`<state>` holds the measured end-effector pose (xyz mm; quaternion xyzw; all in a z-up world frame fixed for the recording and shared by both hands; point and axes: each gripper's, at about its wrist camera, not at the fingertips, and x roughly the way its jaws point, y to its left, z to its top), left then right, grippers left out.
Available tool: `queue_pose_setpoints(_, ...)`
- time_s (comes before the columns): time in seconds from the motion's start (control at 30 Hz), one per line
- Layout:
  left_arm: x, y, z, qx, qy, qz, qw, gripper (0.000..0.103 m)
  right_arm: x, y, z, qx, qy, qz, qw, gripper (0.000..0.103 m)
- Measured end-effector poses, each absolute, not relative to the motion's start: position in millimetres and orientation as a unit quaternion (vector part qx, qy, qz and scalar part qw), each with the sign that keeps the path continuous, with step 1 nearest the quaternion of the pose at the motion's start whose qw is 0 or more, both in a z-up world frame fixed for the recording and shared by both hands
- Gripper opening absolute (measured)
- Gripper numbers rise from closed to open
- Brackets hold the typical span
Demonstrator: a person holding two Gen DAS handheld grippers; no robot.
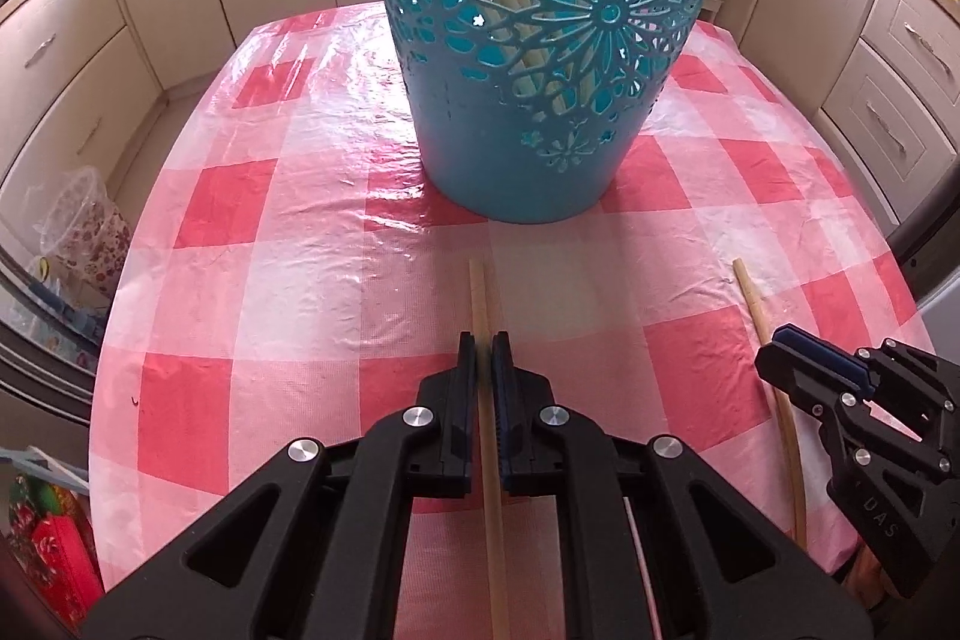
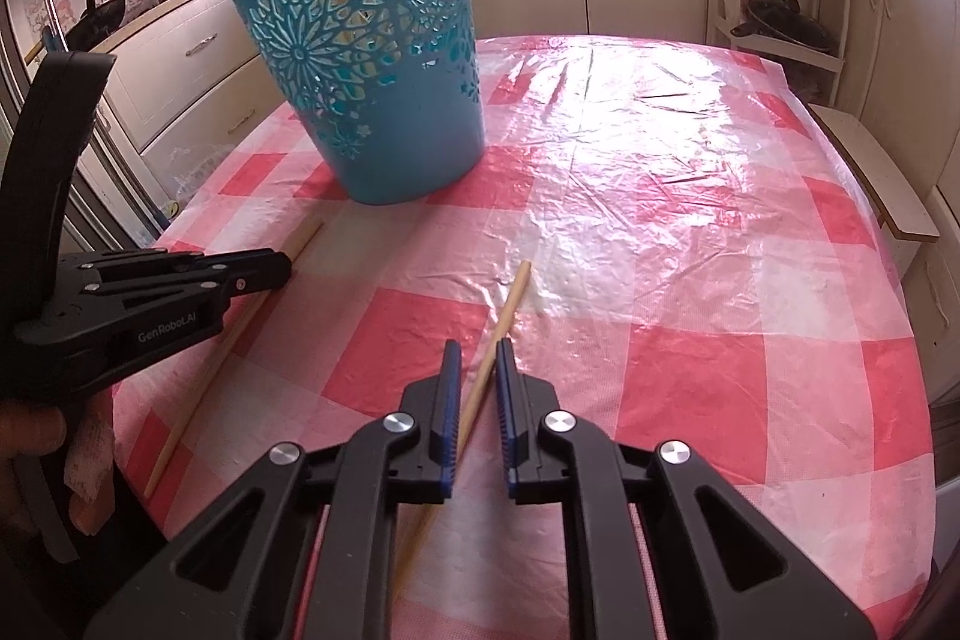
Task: Organize utensils
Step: 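Lift the left tool's stick over the teal cup and open the left tool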
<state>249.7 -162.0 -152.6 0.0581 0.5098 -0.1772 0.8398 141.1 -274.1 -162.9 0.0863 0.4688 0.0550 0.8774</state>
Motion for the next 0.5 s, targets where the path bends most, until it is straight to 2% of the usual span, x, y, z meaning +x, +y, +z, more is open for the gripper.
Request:
queue_pose_setpoints(0.13, 252, -155, -152, 0.028, 0.517, -0.197, 0.832, 0.005, 140, -279, -164, 0.100, 0.465, 0.058, 0.878, 0.009)
queue_pose_setpoints(0.23, 239, -139, -128, -0.015, 0.486, -0.229, 0.843, 0.005, 139, -284, -165, 0.117, 0.464, 0.062, 0.876, 0.008)
queue_pose_setpoints(0.5, 218, -104, 8, -0.100, 0.287, -0.296, 0.906, 0.005, 140, -289, -166, 0.137, 0.462, 0.067, 0.874, 0.007)
